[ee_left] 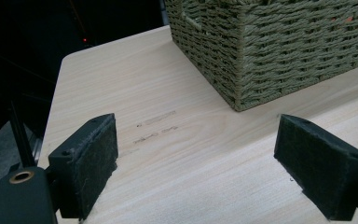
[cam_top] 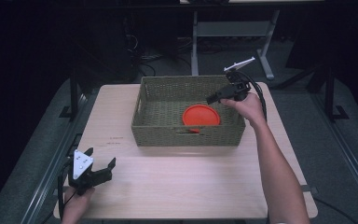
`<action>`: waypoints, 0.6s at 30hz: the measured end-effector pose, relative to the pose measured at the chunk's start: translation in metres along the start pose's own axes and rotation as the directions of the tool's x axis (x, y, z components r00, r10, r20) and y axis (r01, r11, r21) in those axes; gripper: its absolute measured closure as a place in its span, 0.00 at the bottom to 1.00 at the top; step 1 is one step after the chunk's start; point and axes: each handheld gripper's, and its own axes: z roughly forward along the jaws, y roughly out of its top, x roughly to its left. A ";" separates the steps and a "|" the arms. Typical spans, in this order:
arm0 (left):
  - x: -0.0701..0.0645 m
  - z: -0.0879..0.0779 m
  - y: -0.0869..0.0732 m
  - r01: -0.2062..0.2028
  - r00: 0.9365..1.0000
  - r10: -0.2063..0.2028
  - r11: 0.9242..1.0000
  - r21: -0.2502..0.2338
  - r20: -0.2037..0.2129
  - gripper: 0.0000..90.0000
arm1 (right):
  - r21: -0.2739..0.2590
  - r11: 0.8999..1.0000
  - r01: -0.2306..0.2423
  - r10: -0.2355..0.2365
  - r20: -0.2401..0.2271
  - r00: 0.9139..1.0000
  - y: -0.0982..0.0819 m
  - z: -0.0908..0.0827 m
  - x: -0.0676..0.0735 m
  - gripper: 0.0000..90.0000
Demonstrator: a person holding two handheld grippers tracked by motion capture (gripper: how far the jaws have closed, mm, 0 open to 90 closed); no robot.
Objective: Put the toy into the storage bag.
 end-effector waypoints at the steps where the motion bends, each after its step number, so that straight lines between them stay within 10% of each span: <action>1: 0.000 0.000 0.000 0.000 1.000 0.000 1.000 0.001 0.001 0.14 | 0.001 1.000 0.004 -0.004 -0.003 1.000 0.000 -0.001 0.000 0.32; 18: -0.001 0.001 0.000 0.003 1.000 -0.003 1.000 -0.003 0.003 0.14 | -0.035 0.999 0.011 -0.012 -0.033 0.999 -0.006 -0.018 0.007 0.25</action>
